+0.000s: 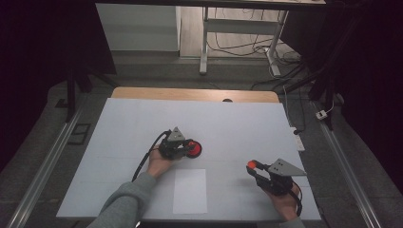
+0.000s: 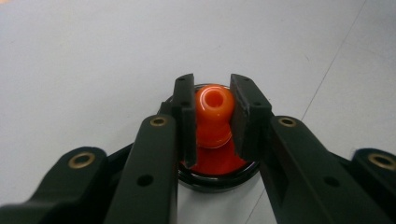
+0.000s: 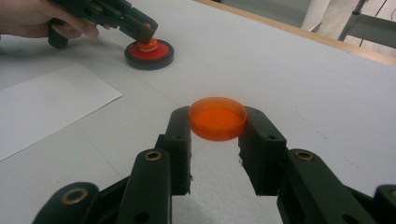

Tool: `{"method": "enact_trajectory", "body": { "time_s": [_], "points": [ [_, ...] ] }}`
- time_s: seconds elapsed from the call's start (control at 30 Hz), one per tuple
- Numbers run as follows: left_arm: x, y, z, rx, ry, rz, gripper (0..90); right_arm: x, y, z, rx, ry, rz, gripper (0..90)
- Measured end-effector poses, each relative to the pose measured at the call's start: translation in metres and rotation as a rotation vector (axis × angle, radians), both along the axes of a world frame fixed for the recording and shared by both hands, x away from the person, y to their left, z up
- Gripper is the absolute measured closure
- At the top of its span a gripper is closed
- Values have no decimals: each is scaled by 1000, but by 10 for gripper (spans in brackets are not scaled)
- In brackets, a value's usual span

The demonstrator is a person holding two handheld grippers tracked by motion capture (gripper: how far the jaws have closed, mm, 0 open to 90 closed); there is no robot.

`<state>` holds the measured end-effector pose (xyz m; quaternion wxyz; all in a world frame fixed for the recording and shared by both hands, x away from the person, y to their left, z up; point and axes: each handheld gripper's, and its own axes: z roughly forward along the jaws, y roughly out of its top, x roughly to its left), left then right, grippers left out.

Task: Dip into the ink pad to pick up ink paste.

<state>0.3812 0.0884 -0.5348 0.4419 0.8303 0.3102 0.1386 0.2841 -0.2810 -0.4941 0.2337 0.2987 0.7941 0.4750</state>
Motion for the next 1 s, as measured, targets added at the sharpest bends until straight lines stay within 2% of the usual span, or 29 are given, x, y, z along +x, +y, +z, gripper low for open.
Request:
{"method": "enact_trajectory", "body": {
  "time_s": [0.77, 1.0],
  "points": [
    [-2, -1, -1, 2, -13, 6, 728, 0, 0, 1, 0, -3, -2, 647],
    [0, 0, 0, -11, 0, 6, 725, 0, -1, 1, 1, -6, -2, 647]
  ]
}}
